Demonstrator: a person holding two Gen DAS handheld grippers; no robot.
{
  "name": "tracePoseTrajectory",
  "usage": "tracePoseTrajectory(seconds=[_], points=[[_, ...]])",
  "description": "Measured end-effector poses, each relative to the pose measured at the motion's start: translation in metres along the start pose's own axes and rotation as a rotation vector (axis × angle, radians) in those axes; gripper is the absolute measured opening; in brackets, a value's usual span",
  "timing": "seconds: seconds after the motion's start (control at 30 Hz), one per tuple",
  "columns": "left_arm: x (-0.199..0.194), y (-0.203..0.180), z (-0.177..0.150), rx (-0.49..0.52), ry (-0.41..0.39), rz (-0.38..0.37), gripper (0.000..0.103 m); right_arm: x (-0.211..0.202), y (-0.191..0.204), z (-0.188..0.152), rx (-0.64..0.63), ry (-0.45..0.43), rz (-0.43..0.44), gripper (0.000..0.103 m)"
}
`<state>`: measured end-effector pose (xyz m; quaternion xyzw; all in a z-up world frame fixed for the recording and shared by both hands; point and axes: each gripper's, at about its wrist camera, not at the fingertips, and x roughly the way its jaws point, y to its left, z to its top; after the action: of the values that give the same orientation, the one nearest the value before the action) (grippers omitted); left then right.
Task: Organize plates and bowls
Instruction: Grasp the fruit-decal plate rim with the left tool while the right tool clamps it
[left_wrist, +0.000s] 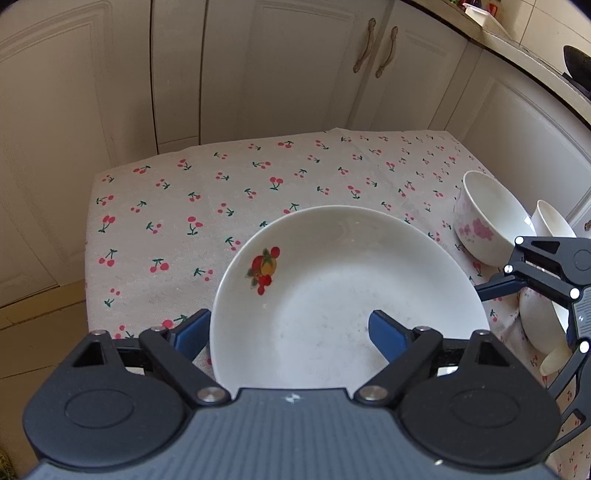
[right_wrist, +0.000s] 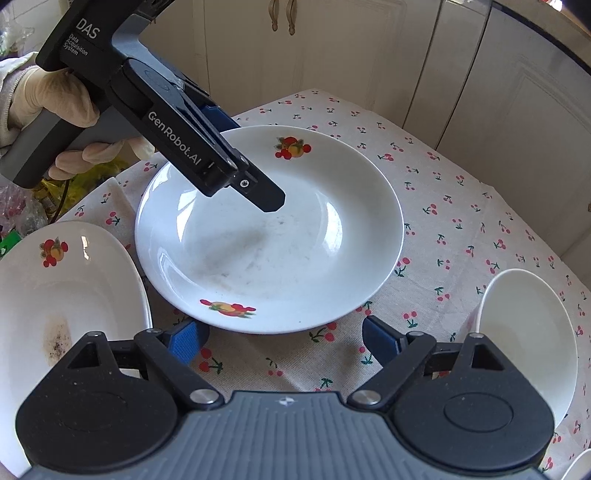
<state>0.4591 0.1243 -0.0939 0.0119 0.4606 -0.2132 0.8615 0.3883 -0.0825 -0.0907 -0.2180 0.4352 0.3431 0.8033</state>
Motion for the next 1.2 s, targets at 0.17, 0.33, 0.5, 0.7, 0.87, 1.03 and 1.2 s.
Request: tracePoseTrajectory(seconds=[0.17, 0.33, 0.5, 0.7, 0.87, 1.03, 1.2], points=[[0.003, -0.001, 0.003, 0.015, 0.012, -0.019, 0.089, 0.006, -0.005, 0.002, 0.027, 0.026, 0.027, 0.093], [0.007, -0.003, 0.008, 0.036, 0.025, -0.032, 0.089, 0.009, -0.006, 0.004, 0.023, 0.046, 0.029, 0.096], [0.009, -0.003, 0.01, 0.041, 0.029, -0.036, 0.089, 0.013, -0.008, 0.007, -0.003, 0.058, 0.04, 0.098], [0.01, -0.002, 0.014, 0.051, 0.033, -0.035, 0.089, 0.015, -0.007, 0.011, -0.046, 0.057, 0.061, 0.099], [0.012, -0.001, 0.018, 0.057, 0.031, -0.033, 0.089, 0.015, -0.005, 0.013, -0.072, 0.045, 0.066, 0.099], [0.012, -0.001, 0.018, 0.062, 0.03, -0.035, 0.089, 0.014, -0.005, 0.012, -0.07, 0.037, 0.064, 0.099], [0.011, 0.0, 0.018, 0.055, 0.023, -0.039, 0.089, 0.013, -0.003, 0.011, -0.066, 0.015, 0.052, 0.099]])
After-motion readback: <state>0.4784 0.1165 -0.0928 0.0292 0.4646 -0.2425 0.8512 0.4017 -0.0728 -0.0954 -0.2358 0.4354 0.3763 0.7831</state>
